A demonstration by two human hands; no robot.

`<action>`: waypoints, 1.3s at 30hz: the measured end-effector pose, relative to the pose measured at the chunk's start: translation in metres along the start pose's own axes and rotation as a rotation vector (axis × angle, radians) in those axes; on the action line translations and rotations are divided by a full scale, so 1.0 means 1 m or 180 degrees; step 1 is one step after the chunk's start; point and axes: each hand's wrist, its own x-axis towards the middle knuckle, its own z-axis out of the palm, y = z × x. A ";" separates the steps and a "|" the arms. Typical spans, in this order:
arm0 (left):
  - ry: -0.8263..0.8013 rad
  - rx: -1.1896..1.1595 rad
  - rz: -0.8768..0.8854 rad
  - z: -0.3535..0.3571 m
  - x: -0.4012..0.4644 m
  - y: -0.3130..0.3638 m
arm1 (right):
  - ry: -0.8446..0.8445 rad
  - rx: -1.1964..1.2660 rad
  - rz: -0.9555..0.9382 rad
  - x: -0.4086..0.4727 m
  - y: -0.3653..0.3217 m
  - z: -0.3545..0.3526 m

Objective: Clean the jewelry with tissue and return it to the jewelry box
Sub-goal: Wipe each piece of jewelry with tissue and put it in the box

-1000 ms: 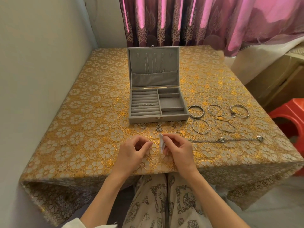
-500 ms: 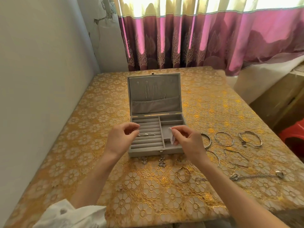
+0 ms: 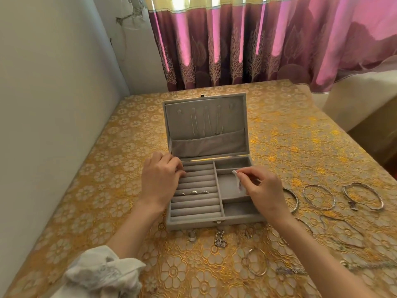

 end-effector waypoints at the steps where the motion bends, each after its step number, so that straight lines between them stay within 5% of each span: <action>1: 0.0016 0.0036 0.0002 0.002 0.001 0.001 | -0.0017 -0.0037 -0.0006 0.001 0.001 0.000; 14: -0.0044 -0.0592 0.0033 0.015 -0.003 -0.003 | -0.0081 -0.0131 -0.0066 -0.001 -0.003 0.001; 39: 0.0237 0.0278 0.0413 0.001 -0.008 -0.004 | -0.0167 -0.0246 -0.0020 -0.001 -0.003 0.001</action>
